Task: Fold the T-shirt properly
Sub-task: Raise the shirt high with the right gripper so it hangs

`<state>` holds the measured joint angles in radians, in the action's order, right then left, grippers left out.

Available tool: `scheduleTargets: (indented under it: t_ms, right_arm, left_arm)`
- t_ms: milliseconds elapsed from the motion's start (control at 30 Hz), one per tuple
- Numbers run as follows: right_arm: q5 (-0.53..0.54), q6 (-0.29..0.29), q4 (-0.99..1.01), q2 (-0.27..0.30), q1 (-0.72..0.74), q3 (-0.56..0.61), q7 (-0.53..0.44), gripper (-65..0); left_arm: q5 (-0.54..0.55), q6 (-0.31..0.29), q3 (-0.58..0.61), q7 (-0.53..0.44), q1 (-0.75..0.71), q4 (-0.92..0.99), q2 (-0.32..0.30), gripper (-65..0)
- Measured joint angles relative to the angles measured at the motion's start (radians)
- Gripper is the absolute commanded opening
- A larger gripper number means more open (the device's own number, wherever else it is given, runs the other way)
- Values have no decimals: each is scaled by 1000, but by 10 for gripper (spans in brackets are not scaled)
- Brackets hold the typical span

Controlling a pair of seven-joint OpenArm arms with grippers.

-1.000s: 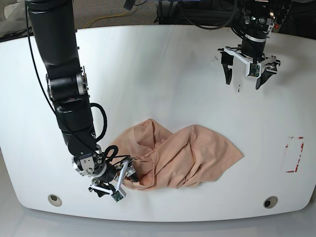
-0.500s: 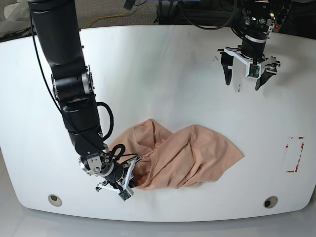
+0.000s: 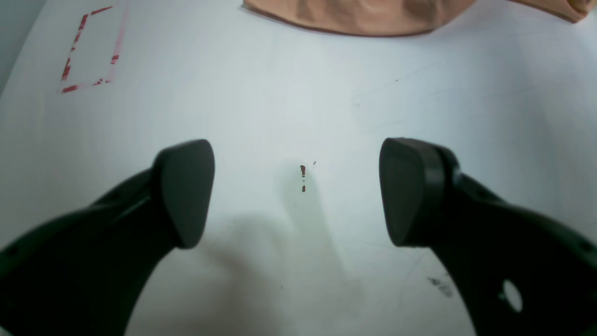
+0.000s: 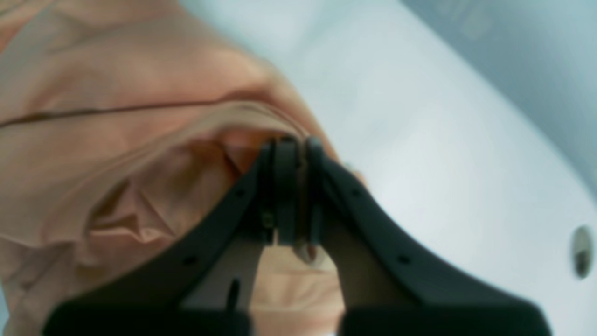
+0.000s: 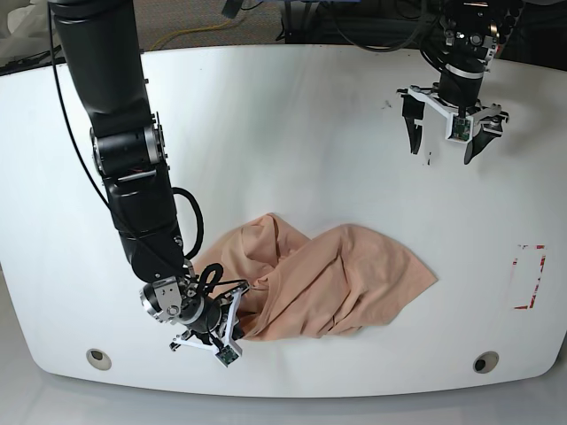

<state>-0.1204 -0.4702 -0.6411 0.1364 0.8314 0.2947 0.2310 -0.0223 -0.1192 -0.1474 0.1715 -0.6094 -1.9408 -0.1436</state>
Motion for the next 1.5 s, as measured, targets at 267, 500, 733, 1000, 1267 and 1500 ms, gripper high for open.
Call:
scheduleTargets:
  t_ms: [267, 500, 733, 1000, 1267, 1500]
  right_arm:
    - [8, -3, -394, -9, -26, 2, 211, -650]
    - [10, -90, -559, -9, 63, 6, 338, -650]
    - [12, -142, -648, -9, 287, 6, 397, -650]
    - [5, -199, -704, -49, 453, 0, 488, -650]
    - [12, -245, -690, -118, 417, 9, 551, -650]
    - [-58, -238, -651, -169, 435, 96, 532, -650]
  left_arm:
    - [1, 0, 1, -6, 51, 0, 1, -131]
    - [1, -2, 6, 1, 75, 0, 6, -131]
    - [1, 0, 6, 0, 109, 0, 5, -131]
    - [1, -6, 65, 0, 153, 5, 6, -131]
    - [0, 3, 144, 1, 232, 5, 7, -129]
    - [0, -4, 166, 18, 311, 35, 40, -129]
